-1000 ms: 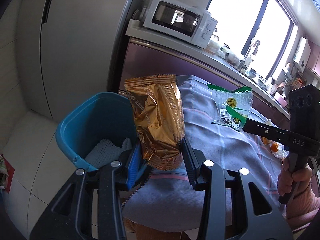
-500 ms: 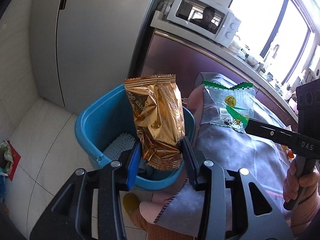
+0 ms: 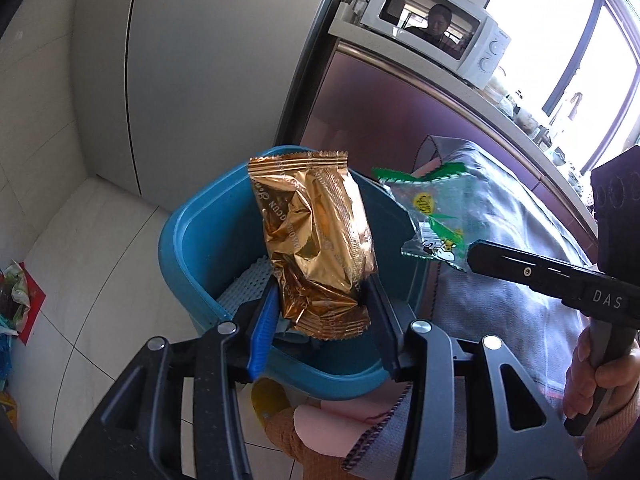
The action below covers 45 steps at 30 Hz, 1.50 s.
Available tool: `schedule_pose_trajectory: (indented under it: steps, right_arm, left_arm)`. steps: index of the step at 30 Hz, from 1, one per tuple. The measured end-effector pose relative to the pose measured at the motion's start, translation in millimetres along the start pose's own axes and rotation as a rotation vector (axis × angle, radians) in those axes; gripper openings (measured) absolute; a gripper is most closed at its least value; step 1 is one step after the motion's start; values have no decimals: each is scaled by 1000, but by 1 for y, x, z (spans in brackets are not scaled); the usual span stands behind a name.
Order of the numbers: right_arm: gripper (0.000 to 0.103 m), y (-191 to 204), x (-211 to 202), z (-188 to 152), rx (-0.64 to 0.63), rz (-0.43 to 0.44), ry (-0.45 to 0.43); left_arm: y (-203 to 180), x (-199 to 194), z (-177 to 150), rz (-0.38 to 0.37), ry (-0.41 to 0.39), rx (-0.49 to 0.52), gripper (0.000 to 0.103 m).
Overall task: Collect trash
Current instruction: 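Open the left tool over the blue bin while the right tool releases the bag, then move both tools back over the table toward the peels and tissues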
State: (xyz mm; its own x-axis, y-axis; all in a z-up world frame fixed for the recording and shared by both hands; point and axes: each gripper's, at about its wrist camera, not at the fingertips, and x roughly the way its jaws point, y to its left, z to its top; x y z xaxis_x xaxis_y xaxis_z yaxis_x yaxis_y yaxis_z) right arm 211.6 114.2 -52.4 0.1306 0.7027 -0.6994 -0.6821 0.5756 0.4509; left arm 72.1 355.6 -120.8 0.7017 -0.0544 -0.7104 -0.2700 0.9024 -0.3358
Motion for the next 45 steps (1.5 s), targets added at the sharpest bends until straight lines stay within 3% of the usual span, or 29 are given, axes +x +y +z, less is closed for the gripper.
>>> schedule_pose_trajectory:
  steps: [5,12,21,32,45]
  right_arm:
    - [12,-6,10,1,26,-19,18]
    - [14,-6,7,-2,21,-12,7]
    - [18,-10,-15,-11,10,2,-26]
    - [27,-27,-93,-40,17,-38,-155]
    - [29,-89,-208,-119,173,-248,-311]
  left_arm:
    - [2,12,2,3,17,-16,46]
    - [5,24,-2,6,36,-40,46]
    - [-15,0,-6,-24,-33,16,48]
    - [-89,-37,-10,-191,-99,175,54]
    - [-216,-28,-43,-402,-24,389,55]
